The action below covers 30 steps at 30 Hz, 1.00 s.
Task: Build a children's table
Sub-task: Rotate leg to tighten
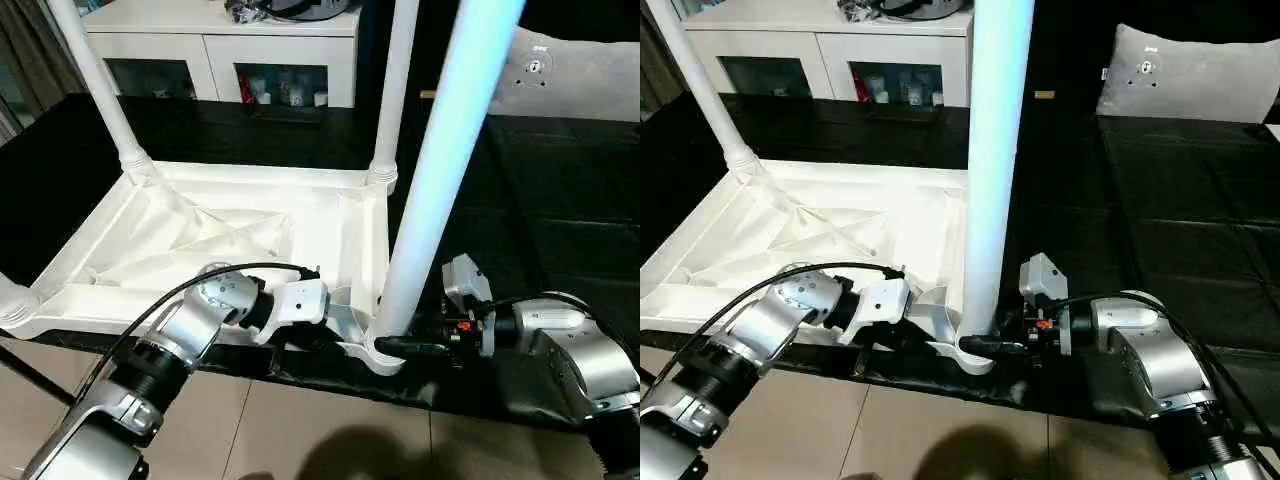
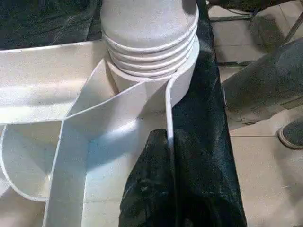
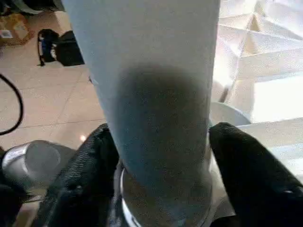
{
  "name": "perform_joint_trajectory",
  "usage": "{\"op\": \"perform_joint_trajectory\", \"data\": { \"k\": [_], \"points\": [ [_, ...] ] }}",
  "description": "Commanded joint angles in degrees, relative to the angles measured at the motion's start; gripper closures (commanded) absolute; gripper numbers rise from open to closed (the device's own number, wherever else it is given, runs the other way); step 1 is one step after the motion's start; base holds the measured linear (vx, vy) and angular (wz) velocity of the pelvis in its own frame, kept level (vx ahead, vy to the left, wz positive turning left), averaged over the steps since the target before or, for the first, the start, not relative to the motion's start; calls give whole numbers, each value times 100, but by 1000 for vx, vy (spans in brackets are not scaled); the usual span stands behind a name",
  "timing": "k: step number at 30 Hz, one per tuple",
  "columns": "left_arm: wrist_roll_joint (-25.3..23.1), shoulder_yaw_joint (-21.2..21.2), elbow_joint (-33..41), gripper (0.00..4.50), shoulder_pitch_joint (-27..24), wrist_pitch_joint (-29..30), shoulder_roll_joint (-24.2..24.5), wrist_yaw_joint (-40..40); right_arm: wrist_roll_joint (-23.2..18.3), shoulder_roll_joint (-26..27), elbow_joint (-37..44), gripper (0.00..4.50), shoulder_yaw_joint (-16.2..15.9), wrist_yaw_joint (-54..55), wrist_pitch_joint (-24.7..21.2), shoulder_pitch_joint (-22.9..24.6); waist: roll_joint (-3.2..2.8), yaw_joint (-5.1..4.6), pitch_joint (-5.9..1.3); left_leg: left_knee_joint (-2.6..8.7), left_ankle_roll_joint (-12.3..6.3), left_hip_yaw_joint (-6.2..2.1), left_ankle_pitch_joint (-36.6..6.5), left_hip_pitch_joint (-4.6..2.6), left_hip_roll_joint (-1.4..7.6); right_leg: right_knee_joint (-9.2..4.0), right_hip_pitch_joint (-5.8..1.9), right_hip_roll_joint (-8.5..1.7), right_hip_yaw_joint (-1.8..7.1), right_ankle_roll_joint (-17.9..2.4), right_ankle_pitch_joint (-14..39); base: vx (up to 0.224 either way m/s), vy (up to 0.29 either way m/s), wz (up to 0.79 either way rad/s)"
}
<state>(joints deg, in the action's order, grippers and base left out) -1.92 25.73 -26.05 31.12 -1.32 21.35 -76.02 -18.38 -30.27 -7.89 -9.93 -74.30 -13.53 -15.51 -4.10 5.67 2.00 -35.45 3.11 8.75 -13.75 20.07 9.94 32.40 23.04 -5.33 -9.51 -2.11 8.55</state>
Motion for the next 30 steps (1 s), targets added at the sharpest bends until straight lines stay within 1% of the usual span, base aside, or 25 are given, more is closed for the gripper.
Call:
{"op": "perform_joint_trajectory", "data": {
  "k": [1,3,5,8,10,14,15,16,17,18,20,21,22,23,24,25,26,27,28,29,30],
  "points": [
    [5,85,174,450,-83,-52,63,-130,-99,-57,126,167,-92,-124,-94,-16,122,9,-371,415,-690,-78,-236,56,368,-336,-387,-470,410,-639,1738,0,0,0],
    [6,83,193,450,-100,-41,75,-128,-126,-60,137,172,-105,-150,-152,-3,138,9,-372,417,-683,-78,-226,58,370,-341,-388,-468,411,-612,1762,0,0,0],
    [14,73,194,450,-98,-26,73,-125,-135,-67,148,207,-116,-171,-180,8,129,13,-377,412,-687,-80,-199,56,374,-332,-385,-468,413,-620,1729,0,0,0],
    [31,56,198,450,-94,4,70,-117,-138,-74,172,216,-124,-191,-214,25,126,13,-374,410,-689,-75,-202,61,368,-337,-383,-464,412,-612,1723,0,0,0],
    [54,46,209,450,-89,50,62,-117,-169,-71,201,238,-116,-194,-281,40,127,15,-382,407,-690,-78,-163,58,368,-323,-385,-462,413,-621,1679,0,0,0],
    [162,-18,264,450,-141,210,22,-109,-281,-34,347,244,-87,-79,-519,137,129,14,-379,410,-689,-77,-157,57,370,-329,-385,-459,411,-608,1718,0,0,0],
    [162,-18,264,450,-141,210,22,-109,-281,-34,347,244,-87,-79,-519,137,129,13,-379,411,-684,-81,-142,55,375,-324,-385,-461,416,-609,1699,0,0,0],
    [169,-32,286,450,-155,266,6,-67,-318,-14,420,244,-82,-20,-597,180,152,2,-374,411,-680,-68,-179,51,366,-342,-380,-457,413,-593,1759,0,0,0],
    [171,-35,291,450,-158,279,3,-57,-327,-9,437,245,-81,-6,-616,191,147,6,-373,414,-670,-69,-178,49,366,-339,-384,-460,418,-587,1777,0,0,0],
    [171,-81,347,450,-178,436,-55,102,-377,115,600,245,-52,259,-789,277,154,5,-365,422,-664,-68,-158,50,375,-343,-382,-468,431,-577,1811,0,0,0],
    [189,-169,434,450,-191,652,-162,368,-410,341,844,246,-21,714,-1035,398,159,-7,-360,432,-611,-78,-155,48,375,-346,-376,-458,425,-546,1857,0,0,0],
    [203,-246,487,450,-192,829,-253,575,-300,542,895,246,-14,1103,-1087,437,139,-28,-341,443,-540,-74,-259,46,363,-372,-368,-459,424,-498,2026,0,0,0],
    [197,-312,528,450,-190,978,-353,800,-148,759,913,246,-7,1512,-1104,468,153,-69,-321,448,-426,-56,-425,39,322,-428,-356,-449,404,-406,2332,0,0,0],
    [181,-364,555,450,-174,1135,-455,1013,30,960,890,246,8,1926,-1135,466,72,-82,-307,451,-365,-61,-547,24,294,-458,-350,-444,380,-359,2520,0,0,0],
    [168,-394,571,450,-162,1234,-520,1148,146,1086,873,246,19,2190,-1156,463,133,-164,-284,457,-248,-61,-688,62,256,-514,-382,-423,337,-174,2817,0,0,0],
    [143,-424,578,450,-143,1332,-638,1342,252,1250,821,246,67,2511,-1192,440,177,-234,-280,447,-199,-56,-814,42,219,-577,-369,-416,312,6,3086,0,0,0],
    [143,-424,578,450,-143,1332,-638,1342,252,1250,821,246,67,2511,-1192,440,177,-234,-280,447,-199,-56,-814,42,219,-577,-369,-416,312,6,3086,0,0,0],
    [112,-481,543,450,-84,1477,-831,1637,357,1506,733,246,171,2985,-1269,378,146,-306,-271,432,-210,-70,-918,42,196,-613,-367,-409,276,113,3279,0,0,0],
    [38,-602,444,450,31,1684,-1188,2221,536,1956,573,247,331,3798,-1363,253,176,-382,-271,421,-201,-66,-936,41,196,-636,-345,-397,262,193,3355,0,0,0],
    [37,-604,443,450,33,1687,-1193,2228,538,1961,573,247,333,3809,-1365,252,140,-476,-257,417,-156,-89,-1016,68,189,-681,-351,-379,195,221,3404,0,0,0],
    [15,-633,431,450,56,1749,-1272,2368,573,2060,566,248,366,3996,-1405,233,133,-520,-293,418,-175,-114,-1090,33,208,-703,-374,-399,176,251,3284,0,0,0]
  ]
}}
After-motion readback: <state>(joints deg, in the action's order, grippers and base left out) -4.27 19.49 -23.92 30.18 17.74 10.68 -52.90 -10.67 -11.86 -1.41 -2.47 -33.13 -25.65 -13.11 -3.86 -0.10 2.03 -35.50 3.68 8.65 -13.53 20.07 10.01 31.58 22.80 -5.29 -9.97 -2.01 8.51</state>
